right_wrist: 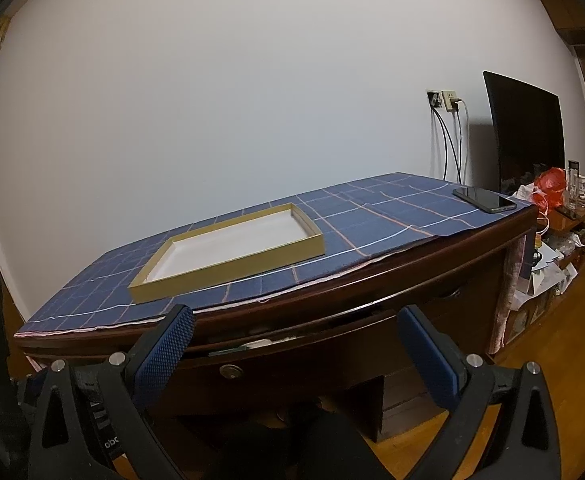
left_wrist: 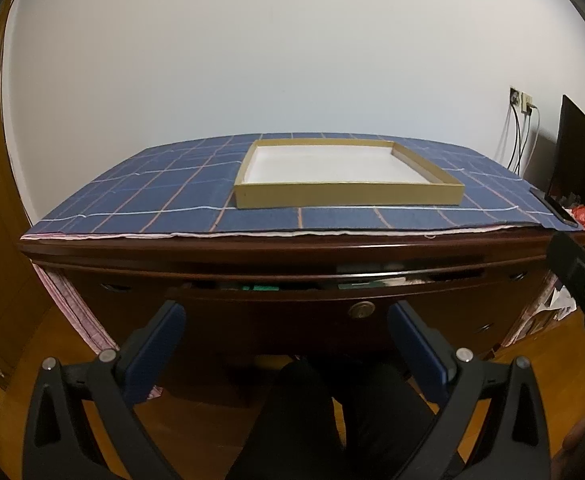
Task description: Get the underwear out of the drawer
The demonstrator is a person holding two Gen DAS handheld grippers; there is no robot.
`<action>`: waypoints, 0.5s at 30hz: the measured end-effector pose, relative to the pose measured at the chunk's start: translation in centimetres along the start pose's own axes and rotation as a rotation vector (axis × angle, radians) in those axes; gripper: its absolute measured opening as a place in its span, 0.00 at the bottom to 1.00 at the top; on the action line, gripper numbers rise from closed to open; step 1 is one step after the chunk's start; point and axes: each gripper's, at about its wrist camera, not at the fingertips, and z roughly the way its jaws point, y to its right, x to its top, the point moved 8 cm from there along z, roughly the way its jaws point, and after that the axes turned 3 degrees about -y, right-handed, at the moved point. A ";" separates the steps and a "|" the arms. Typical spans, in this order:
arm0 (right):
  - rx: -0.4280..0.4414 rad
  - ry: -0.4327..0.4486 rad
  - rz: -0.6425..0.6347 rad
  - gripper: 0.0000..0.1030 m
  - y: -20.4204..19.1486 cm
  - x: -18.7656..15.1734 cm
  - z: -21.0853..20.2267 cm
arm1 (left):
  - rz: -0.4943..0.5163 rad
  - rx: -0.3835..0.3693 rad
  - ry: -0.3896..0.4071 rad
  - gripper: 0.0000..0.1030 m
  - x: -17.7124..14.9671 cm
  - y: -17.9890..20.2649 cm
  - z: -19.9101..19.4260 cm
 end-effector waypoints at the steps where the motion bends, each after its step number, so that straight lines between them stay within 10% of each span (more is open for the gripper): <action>1: 0.001 -0.004 0.002 0.99 0.1 -0.1 0.0 | 0.002 0.001 0.001 1.00 -0.1 0.0 0.0; 15: -0.001 -0.008 0.010 0.99 0.3 -0.3 0.0 | 0.007 0.009 -0.002 1.00 -0.5 -0.2 0.2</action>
